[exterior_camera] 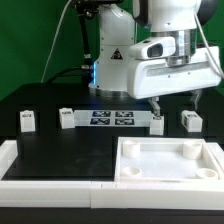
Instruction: Assemble one leg
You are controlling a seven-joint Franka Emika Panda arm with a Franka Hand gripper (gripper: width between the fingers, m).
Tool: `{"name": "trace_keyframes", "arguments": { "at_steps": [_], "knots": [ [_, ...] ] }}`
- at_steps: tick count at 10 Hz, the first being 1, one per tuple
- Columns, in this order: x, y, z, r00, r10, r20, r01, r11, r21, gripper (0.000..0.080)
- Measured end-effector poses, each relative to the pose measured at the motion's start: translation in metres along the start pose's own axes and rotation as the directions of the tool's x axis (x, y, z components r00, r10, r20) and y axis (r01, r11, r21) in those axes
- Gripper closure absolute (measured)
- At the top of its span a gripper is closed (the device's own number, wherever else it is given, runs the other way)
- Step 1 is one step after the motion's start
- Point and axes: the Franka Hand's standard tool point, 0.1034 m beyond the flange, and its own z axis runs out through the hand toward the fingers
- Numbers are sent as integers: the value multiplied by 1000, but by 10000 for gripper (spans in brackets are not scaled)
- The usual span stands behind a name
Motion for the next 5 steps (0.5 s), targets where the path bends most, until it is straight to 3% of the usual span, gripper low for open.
{"name": "trace_keyframes", "arguments": {
  "at_steps": [2, 5],
  "knots": [
    [-1, -22, 1, 991, 137, 5, -137, 990, 11, 150],
    [-4, -25, 3, 988, 145, 50, -146, 989, 9, 150]
  ]
}}
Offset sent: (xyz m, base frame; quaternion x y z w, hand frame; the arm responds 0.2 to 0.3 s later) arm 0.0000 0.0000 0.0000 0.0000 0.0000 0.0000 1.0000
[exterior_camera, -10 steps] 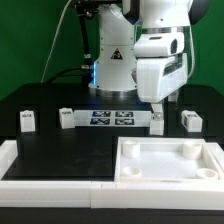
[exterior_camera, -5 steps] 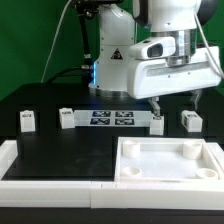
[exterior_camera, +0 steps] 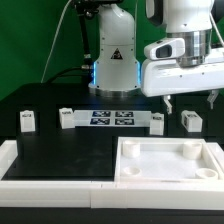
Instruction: Assemble one leg
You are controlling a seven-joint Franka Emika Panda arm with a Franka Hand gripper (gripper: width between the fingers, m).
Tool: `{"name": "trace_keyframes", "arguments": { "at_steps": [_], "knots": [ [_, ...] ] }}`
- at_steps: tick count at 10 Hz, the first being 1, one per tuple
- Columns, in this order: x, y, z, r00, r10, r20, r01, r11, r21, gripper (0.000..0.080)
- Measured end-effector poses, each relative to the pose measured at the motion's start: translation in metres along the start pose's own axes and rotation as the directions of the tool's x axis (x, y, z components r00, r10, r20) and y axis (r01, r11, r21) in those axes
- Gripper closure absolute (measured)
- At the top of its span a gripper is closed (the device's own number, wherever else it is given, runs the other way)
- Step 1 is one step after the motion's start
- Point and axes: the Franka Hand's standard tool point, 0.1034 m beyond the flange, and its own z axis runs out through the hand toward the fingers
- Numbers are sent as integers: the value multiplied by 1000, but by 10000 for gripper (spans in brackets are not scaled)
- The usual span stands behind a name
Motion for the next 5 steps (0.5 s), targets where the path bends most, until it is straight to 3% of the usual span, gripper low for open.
{"name": "trace_keyframes", "arguments": {
  "at_steps": [1, 3, 4, 5],
  "knots": [
    [3, -1, -1, 1000, 0, -6, 0, 1000, 1, 150],
    [-8, -1, 0, 980, 10, 200, -8, 1000, -9, 150],
    [-11, -8, 2, 956, 33, 292, -23, 999, -36, 150],
    [-18, -13, 9, 926, 29, 376, -14, 999, -42, 150]
  ]
}}
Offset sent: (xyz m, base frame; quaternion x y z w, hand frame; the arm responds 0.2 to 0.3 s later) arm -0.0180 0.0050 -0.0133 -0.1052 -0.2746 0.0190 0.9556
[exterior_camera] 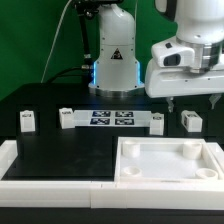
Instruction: Assemble one leg
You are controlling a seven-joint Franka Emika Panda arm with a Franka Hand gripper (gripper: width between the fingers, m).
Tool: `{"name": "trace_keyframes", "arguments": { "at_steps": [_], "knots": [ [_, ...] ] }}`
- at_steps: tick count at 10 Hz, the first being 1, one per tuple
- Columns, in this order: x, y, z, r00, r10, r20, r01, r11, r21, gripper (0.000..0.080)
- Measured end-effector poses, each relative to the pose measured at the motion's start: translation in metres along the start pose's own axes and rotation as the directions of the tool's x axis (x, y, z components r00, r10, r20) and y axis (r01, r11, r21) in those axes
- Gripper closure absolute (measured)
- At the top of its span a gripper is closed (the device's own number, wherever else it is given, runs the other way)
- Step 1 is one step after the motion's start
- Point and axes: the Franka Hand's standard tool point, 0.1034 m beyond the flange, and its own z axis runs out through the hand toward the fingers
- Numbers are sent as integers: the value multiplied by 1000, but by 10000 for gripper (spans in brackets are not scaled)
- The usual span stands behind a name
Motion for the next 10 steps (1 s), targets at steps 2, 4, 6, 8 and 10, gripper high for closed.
{"name": "trace_keyframes", "arguments": {
  "at_steps": [2, 4, 6, 8, 10],
  "knots": [
    [-8, -3, 11, 986, 1, 169, 0, 1000, -6, 150],
    [-14, -7, 19, 949, -5, 316, 9, 1000, -12, 150],
    [-18, -6, 29, 876, -4, 481, 12, 1000, -13, 150],
    [-13, -7, 36, 837, -4, 548, 12, 1000, -11, 150],
    [-14, -7, 40, 841, 6, 542, 7, 1000, -21, 150]
  ]
}}
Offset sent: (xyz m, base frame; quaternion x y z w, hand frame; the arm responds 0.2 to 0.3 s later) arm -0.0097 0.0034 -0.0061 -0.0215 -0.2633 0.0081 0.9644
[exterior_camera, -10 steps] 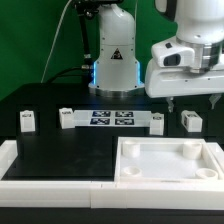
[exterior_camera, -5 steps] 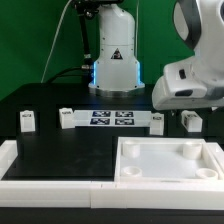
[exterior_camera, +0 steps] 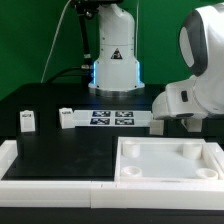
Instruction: Assemble one leg
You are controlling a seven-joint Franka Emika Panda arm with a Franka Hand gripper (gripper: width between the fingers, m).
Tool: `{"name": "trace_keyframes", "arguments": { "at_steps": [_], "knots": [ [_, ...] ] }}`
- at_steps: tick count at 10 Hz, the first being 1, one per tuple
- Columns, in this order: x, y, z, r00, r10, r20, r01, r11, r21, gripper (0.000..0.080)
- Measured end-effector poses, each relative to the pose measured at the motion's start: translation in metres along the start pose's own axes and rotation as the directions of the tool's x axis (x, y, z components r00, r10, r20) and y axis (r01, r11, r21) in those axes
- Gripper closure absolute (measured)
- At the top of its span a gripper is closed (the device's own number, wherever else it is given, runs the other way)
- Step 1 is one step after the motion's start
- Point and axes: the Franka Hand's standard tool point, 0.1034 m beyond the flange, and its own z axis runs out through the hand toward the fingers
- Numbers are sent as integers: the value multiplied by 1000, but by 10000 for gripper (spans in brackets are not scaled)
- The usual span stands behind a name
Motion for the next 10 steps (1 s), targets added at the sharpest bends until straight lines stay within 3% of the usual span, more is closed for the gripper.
{"name": "trace_keyframes", "arguments": {
  "at_steps": [3, 4, 5, 7, 10],
  "knots": [
    [1, 0, 5, 1000, 3, 8, -3, 1000, -1, 150],
    [1, 0, 5, 1000, 3, 8, -3, 1000, -1, 278],
    [1, 0, 5, 1000, 3, 8, -3, 1000, 0, 278],
    [1, 0, 5, 1000, 3, 8, -3, 1000, 0, 511],
    [1, 0, 5, 1000, 3, 8, -3, 1000, 0, 511]
  ]
}}
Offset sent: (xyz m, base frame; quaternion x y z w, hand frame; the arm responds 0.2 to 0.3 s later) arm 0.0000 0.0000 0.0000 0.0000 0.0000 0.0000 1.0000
